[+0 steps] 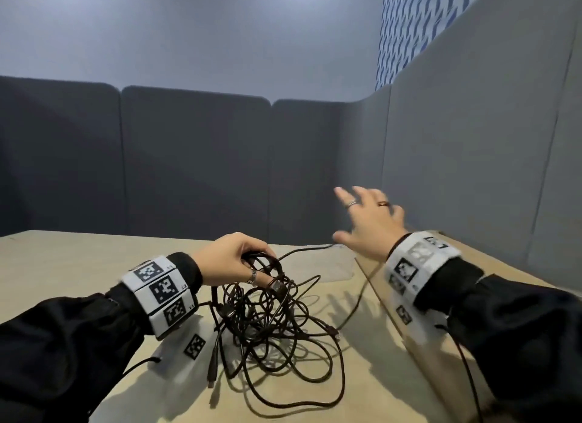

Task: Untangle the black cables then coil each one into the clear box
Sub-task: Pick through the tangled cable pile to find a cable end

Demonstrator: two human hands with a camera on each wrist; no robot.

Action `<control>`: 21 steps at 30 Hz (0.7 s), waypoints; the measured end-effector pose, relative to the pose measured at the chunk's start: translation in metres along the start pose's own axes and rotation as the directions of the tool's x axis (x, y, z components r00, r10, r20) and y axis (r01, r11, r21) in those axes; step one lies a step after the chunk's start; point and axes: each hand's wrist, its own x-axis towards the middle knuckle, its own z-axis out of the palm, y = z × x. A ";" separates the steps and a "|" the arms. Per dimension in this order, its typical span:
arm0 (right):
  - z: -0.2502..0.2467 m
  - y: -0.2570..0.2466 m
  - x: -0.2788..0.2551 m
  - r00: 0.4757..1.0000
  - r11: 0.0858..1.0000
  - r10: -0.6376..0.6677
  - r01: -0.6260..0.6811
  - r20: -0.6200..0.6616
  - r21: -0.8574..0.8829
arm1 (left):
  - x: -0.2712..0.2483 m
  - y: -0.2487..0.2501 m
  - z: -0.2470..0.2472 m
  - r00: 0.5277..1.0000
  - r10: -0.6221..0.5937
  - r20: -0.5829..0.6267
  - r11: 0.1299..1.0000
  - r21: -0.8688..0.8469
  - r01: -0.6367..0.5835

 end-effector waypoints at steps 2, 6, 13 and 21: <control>0.008 -0.031 -0.012 0.963 0.961 -0.263 0.267 0.058 -0.074 | 0.002 0.002 0.002 1.000 0.001 0.002 1.000 0.000 -0.001; 0.021 -0.056 -0.014 0.869 0.875 -0.436 0.348 0.235 0.337 | 0.000 0.003 0.005 1.000 0.022 -0.002 1.000 -0.002 -0.022; 0.012 -0.016 0.006 0.998 0.590 0.059 -0.061 0.033 0.805 | -0.010 -0.012 -0.003 0.999 0.043 -0.010 0.999 -0.019 -0.043; 0.010 0.033 -0.012 0.876 0.997 -0.075 0.083 0.476 0.004 | -0.013 -0.025 -0.012 0.999 -0.020 -0.033 1.000 0.012 0.020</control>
